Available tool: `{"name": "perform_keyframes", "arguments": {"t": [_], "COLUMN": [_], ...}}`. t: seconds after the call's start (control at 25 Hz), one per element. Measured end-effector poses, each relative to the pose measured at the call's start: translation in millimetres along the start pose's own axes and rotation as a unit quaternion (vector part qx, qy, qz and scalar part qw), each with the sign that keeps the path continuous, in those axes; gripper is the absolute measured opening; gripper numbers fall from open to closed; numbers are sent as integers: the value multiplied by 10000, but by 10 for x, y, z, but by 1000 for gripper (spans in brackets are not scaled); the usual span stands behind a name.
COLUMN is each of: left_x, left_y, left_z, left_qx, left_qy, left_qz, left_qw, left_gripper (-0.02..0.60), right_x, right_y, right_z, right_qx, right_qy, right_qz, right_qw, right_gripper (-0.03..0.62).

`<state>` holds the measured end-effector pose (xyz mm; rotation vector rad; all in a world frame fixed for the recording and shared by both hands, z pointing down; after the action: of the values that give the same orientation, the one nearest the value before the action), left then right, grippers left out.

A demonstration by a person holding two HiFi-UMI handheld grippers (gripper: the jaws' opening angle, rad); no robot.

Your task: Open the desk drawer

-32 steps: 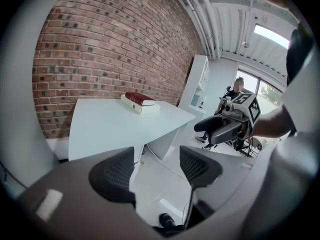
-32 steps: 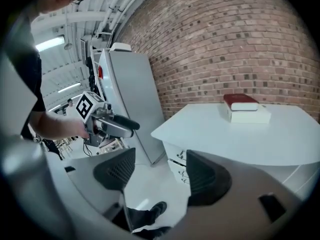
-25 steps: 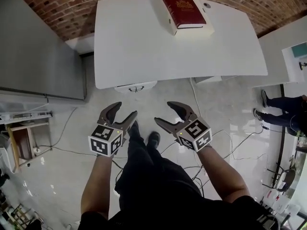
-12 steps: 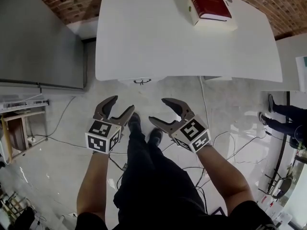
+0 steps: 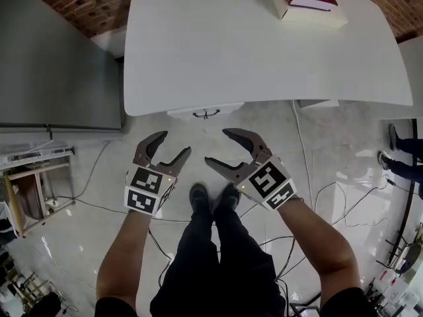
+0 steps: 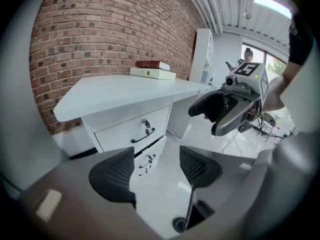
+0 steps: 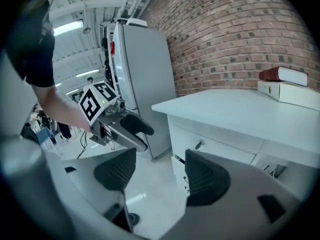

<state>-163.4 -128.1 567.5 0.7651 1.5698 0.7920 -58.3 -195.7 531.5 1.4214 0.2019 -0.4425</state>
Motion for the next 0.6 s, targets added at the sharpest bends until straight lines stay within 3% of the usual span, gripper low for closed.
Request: {"name": "perform_keyframes", "arguments": {"t": [0.12, 0.36, 0.6], "left_x": [-240, -534, -620], "left_y": [135, 338, 500], "left_z": [-119, -240, -322], "left_qx": [-116, 201, 181], "left_qy": [-1, 71, 26], "left_qz": [64, 243, 172], "left_qw": [9999, 9995, 9997], "left_gripper": [288, 288, 288], "right_x": [-230, -473, -629], "right_y": [202, 526, 672], "right_z": [106, 352, 617], "right_qx": [237, 166, 716], "right_qy": [20, 284, 375], "right_qz": [23, 269, -158], "right_qw": [9997, 9991, 9966], "right_gripper": [310, 284, 284]}}
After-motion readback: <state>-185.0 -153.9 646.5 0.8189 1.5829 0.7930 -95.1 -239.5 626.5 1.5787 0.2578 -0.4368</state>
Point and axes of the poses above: the fingertips, and each gripper's own axes: x backward along the fingers, z to its right, y out of its underside, the point moved 4 cm from there along x, backward along the fingers, and after that the axes turned 9 degrees about z, right-handed, at the moved point
